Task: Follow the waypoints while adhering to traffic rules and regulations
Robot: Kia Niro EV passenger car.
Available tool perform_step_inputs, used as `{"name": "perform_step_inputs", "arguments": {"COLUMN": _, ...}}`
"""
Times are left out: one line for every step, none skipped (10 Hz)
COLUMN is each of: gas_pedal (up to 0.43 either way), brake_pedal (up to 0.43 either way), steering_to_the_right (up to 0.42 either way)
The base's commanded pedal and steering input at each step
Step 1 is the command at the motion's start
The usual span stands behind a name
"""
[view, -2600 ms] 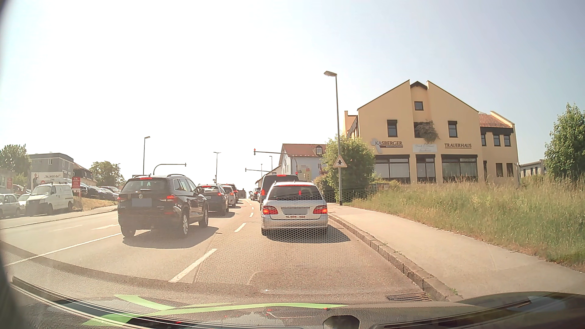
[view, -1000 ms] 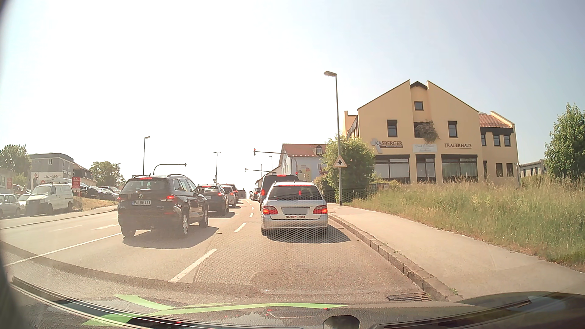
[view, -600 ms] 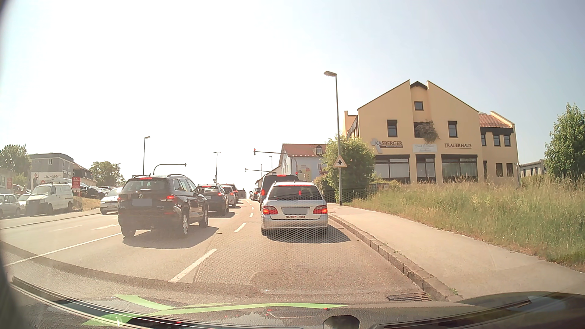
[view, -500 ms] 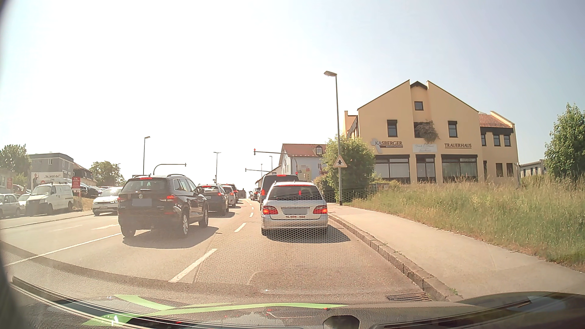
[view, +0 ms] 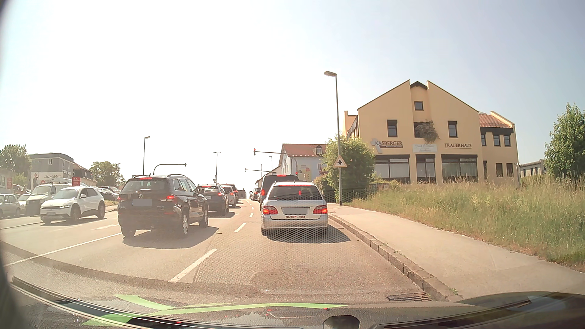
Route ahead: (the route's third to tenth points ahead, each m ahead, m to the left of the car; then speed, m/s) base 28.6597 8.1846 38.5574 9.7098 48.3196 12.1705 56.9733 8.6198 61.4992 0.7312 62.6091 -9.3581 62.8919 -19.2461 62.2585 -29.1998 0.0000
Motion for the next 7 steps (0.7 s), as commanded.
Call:
{"name": "perform_step_inputs", "arguments": {"gas_pedal": 0.000, "brake_pedal": 0.268, "steering_to_the_right": -0.025}}
{"name": "perform_step_inputs", "arguments": {"gas_pedal": 0.000, "brake_pedal": 0.268, "steering_to_the_right": -0.025}}
{"name": "perform_step_inputs", "arguments": {"gas_pedal": 0.000, "brake_pedal": 0.268, "steering_to_the_right": -0.024}}
{"name": "perform_step_inputs", "arguments": {"gas_pedal": 0.000, "brake_pedal": 0.268, "steering_to_the_right": -0.025}}
{"name": "perform_step_inputs", "arguments": {"gas_pedal": 0.000, "brake_pedal": 0.268, "steering_to_the_right": -0.025}}
{"name": "perform_step_inputs", "arguments": {"gas_pedal": 0.000, "brake_pedal": 0.268, "steering_to_the_right": -0.025}}
{"name": "perform_step_inputs", "arguments": {"gas_pedal": 0.000, "brake_pedal": 0.268, "steering_to_the_right": -0.025}}
